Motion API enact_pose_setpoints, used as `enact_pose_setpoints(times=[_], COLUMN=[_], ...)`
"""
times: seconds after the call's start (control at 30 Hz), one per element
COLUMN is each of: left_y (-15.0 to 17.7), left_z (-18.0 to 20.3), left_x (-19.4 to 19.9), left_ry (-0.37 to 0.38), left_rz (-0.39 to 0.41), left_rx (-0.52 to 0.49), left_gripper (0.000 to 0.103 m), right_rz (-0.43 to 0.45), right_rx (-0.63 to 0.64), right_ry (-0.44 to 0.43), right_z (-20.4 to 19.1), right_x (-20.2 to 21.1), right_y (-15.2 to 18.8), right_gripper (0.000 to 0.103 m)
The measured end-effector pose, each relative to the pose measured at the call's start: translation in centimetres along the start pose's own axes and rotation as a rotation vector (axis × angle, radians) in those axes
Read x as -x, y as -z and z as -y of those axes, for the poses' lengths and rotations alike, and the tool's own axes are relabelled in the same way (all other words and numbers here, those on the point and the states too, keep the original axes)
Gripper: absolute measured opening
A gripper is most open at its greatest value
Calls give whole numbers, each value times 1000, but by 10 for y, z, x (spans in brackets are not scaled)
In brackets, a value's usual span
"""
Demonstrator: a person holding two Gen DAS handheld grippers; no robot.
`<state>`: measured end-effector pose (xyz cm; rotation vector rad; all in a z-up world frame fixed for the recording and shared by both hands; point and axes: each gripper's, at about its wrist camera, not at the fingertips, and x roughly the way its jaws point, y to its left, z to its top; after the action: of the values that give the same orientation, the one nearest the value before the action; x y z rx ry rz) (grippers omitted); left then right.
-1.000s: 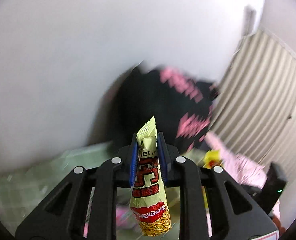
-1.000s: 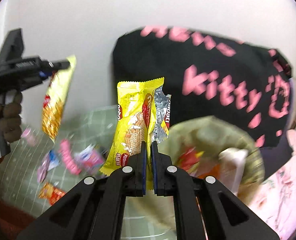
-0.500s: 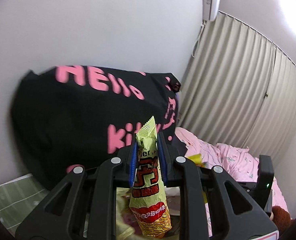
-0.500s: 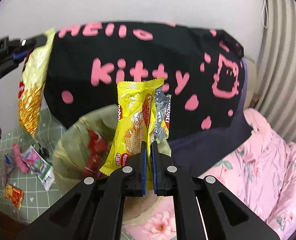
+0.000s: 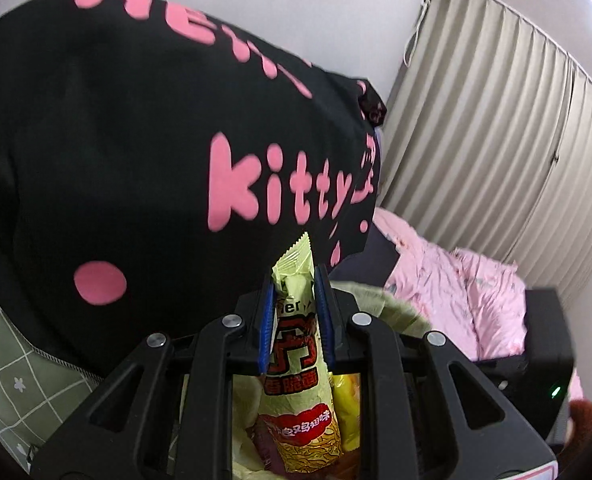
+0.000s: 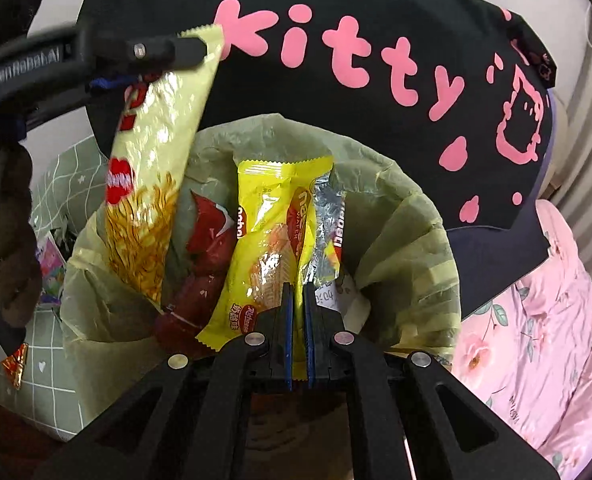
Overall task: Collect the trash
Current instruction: 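Carry both snacks over the yellow trash bag and lower them inside, then open both grippers to drop the snacks and return to the table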
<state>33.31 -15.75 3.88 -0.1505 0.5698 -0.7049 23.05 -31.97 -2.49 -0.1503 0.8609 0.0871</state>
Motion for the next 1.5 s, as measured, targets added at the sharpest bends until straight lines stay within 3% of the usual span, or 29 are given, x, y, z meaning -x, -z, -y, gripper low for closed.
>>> enact_pose_setpoints(times=[0.23, 0.57, 0.67, 0.77, 0.8, 0.9, 0.97, 1.13, 1.23, 1.33, 1.5], left_y=[17, 25, 21, 21, 20, 16, 12, 5, 11, 26, 60], left_z=[6, 1, -4, -8, -10, -13, -17, -36, -54, -78, -122], left_x=[-8, -10, -8, -8, -5, 9, 22, 71, 109, 143, 193], left_ry=[10, 65, 113, 153, 158, 152, 142, 61, -61, -167, -313], left_rz=[-65, -185, -229, -272, -270, -241, -205, -90, -23, -12, -17], left_rx=[-54, -1, 35, 66, 72, 84, 94, 116, 94, 107, 189], left_gripper=[18, 18, 19, 35, 40, 44, 47, 47, 47, 47, 47], right_rz=[26, 38, 54, 85, 91, 100, 109, 144, 168, 197, 220], right_rx=[-40, -83, -92, -103, -106, -113, -113, -87, -55, -8, 94], right_ry=[-14, 0, -1, 8, 14, 25, 16, 15, -22, -80, -267], right_z=[8, 8, 7, 4, 3, 2, 0, -12, -25, -46, -94], right_x=[12, 25, 31, 37, 39, 43, 45, 53, 56, 57, 49], right_y=[4, 12, 14, 14, 15, 15, 16, 10, 4, -5, -13], right_gripper=[6, 6, 6, 8, 9, 32, 35, 35, 35, 35, 37])
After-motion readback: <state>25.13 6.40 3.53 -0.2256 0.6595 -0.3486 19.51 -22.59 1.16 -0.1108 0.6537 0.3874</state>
